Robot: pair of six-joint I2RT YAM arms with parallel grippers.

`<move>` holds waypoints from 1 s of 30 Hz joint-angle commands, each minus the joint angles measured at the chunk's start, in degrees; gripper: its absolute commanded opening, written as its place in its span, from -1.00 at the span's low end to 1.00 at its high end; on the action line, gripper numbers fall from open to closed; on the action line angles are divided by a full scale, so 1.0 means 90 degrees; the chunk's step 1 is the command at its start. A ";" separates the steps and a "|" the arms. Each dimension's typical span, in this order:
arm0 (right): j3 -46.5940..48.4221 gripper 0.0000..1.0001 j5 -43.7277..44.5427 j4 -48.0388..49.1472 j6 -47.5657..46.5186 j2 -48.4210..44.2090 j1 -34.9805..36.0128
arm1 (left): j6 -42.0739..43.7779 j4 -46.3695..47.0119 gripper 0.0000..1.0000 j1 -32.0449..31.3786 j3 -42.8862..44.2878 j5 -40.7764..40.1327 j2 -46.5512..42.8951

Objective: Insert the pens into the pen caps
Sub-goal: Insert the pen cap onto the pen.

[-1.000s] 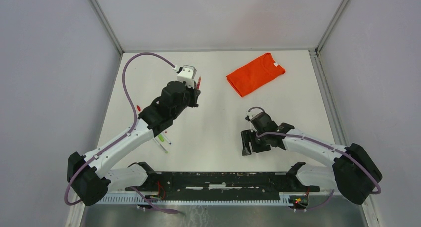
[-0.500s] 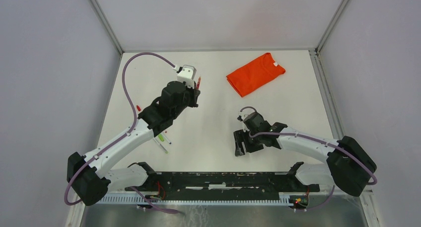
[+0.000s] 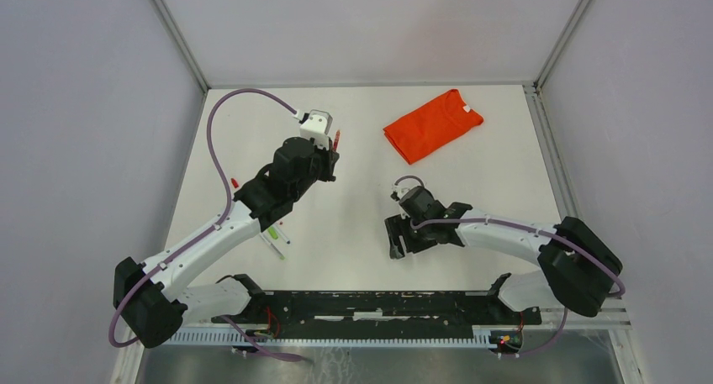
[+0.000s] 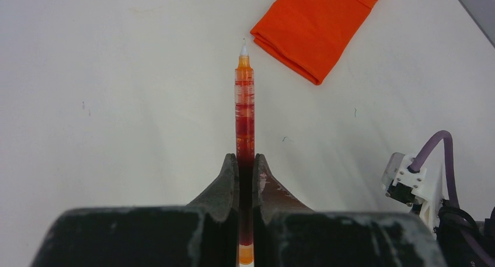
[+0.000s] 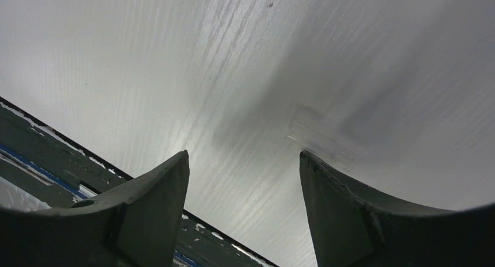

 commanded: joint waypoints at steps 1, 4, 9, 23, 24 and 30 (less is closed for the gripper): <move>0.0324 0.50 0.0310 0.0260 -0.0087 0.0151 0.0052 | 0.0260 0.0175 -0.96 0.0002 0.0083 -0.0055 -0.0119; 0.0381 0.50 0.0305 0.0396 -0.0090 0.0251 0.0051 | 0.0262 0.0169 -0.96 -0.0001 0.0083 -0.0081 -0.0126; 0.0577 0.50 0.0524 0.0418 -0.0189 0.0448 0.0052 | 0.0270 0.0169 -0.96 0.0005 0.0092 -0.0094 -0.0127; 0.1011 0.50 0.0877 0.0289 -0.0572 0.0714 0.0051 | 0.0262 0.0178 -0.95 0.0014 0.0092 -0.0074 -0.0152; 0.1005 0.50 0.0811 0.0368 -0.0581 0.0694 0.0051 | 0.0262 0.0178 -0.96 0.0009 0.0092 -0.0079 -0.0155; 0.1179 0.50 0.1069 0.0437 -0.0786 0.0317 0.0042 | 0.0259 0.0196 -0.96 0.0011 0.0066 -0.0149 -0.0168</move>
